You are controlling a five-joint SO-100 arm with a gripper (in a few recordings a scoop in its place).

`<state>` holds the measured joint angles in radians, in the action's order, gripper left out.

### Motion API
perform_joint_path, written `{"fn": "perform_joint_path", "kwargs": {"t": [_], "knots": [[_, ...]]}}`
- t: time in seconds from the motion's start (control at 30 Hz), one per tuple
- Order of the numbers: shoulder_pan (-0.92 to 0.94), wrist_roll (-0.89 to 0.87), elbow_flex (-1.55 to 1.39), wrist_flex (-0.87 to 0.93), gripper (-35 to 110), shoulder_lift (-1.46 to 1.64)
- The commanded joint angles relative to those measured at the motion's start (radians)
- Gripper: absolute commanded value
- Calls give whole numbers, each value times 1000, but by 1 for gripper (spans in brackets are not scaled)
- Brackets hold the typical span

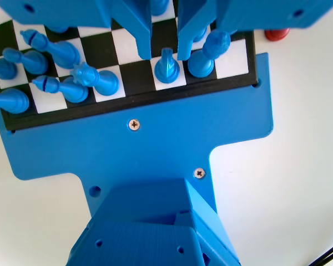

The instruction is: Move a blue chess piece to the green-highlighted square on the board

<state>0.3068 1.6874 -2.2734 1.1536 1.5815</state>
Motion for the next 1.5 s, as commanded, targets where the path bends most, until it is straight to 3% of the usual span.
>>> {"fn": "perform_joint_path", "kwargs": {"t": [0.0, 1.47], "knots": [[31, 25, -9, 2, 11, 54], [26, 20, -114, -195, 11, -32]]}}
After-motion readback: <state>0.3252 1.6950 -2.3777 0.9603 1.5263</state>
